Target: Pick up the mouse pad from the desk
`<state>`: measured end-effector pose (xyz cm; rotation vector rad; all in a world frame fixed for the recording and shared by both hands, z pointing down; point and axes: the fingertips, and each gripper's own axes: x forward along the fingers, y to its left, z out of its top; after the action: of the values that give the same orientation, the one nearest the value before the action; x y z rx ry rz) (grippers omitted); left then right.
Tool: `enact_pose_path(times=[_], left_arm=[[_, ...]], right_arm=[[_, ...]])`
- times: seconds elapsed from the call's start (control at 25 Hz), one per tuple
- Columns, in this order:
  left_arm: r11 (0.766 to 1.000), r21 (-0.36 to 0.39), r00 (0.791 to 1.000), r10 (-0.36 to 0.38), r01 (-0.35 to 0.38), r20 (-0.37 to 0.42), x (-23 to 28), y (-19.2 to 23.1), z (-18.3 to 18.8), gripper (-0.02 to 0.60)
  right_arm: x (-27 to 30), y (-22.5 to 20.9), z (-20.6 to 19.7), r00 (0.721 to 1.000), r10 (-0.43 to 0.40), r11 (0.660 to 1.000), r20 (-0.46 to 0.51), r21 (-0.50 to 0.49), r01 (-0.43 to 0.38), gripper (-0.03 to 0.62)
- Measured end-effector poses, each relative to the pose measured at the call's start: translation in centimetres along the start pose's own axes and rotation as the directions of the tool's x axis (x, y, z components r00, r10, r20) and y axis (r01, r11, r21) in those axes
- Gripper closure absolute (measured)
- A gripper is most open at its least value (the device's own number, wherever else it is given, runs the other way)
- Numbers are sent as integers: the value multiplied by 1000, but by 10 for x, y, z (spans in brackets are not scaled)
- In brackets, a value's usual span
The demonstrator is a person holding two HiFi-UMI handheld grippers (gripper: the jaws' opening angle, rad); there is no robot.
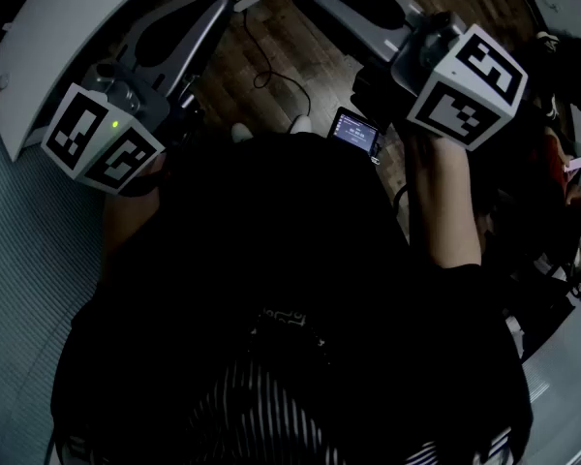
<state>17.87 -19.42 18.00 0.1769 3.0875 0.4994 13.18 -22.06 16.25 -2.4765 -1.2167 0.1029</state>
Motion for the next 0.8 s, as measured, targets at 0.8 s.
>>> enact_pose_path(times=[0.8], left_arm=[[996,72,998,61,-58,-36,10,6,-7,575]], right_arm=[[-6,-13,14,1000,15,998,12,-66,-14,589]])
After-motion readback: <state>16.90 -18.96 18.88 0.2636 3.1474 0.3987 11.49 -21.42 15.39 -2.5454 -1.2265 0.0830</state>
